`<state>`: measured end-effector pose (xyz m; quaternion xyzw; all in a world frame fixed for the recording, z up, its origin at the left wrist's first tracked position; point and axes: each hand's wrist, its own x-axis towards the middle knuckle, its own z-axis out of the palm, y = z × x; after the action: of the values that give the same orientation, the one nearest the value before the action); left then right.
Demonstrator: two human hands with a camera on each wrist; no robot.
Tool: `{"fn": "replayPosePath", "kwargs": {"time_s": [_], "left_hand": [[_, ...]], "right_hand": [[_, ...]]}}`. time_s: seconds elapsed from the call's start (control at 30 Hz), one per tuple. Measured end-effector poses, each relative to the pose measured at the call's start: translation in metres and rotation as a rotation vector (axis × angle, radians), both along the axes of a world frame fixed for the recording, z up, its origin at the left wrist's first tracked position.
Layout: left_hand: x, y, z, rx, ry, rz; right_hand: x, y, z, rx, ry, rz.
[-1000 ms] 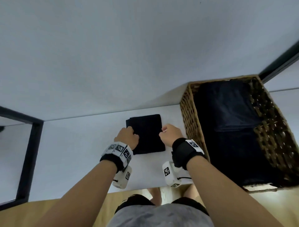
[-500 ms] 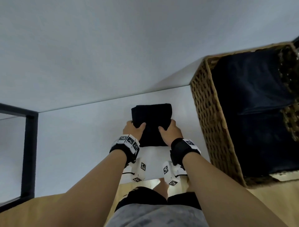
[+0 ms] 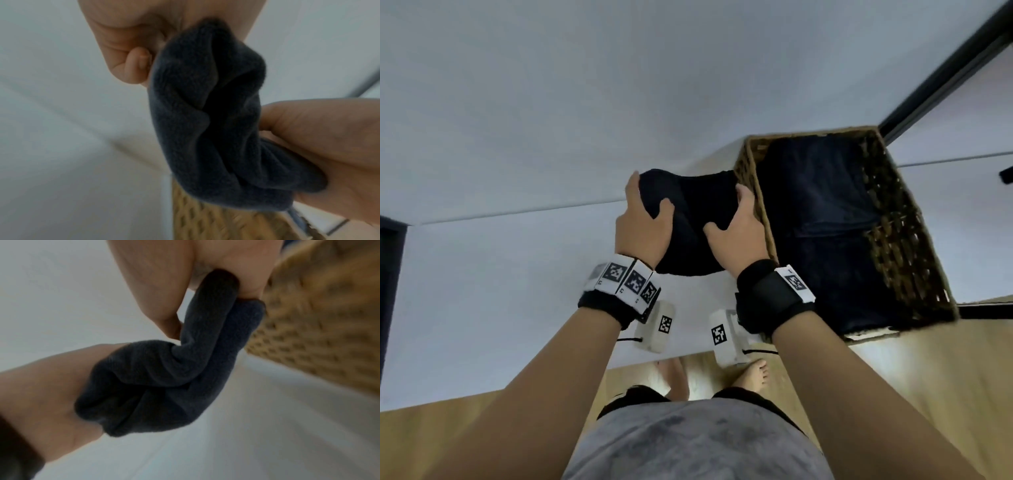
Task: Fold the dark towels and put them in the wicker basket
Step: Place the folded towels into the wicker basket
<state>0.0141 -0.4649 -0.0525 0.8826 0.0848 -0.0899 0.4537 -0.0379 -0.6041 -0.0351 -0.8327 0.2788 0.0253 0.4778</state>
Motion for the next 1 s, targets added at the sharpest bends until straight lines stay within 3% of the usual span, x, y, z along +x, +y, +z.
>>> {"fn": "replayPosePath", "kwargs": {"time_s": [0.1,0.17,0.33,0.4,0.53,0.63,0.83,1.0], "left_hand": [[-0.009,-0.041,0.050,-0.045,-0.157,-0.184],[-0.019,-0.073,0.073,-0.058,-0.212,-0.272],[-0.053,-0.146,0.092,-0.042,-0.216,-0.438],[-0.067,-0.167,0.084,0.007,-0.131,-0.521],[-0.095,-0.194,0.058,0.113,0.164,-0.671],[-0.111,-0.207,0.042,0.137,0.307,-0.706],[-0.113,-0.220,0.020,0.135,0.443,-0.655],[-0.111,-0.226,0.010,0.282,0.289,-0.711]], "right_hand": [[-0.016,-0.041,0.045,-0.180,-0.161,0.058],[-0.030,-0.073,0.067,-0.353,-0.167,0.095],[-0.072,-0.152,0.095,-0.471,0.057,0.145],[-0.089,-0.179,0.098,-0.456,0.211,0.216],[-0.114,-0.212,0.089,-0.410,0.555,0.368],[-0.122,-0.224,0.070,-0.380,0.655,0.425],[-0.115,-0.245,0.031,-0.345,0.588,0.412],[-0.115,-0.261,0.006,-0.351,0.479,0.374]]}}
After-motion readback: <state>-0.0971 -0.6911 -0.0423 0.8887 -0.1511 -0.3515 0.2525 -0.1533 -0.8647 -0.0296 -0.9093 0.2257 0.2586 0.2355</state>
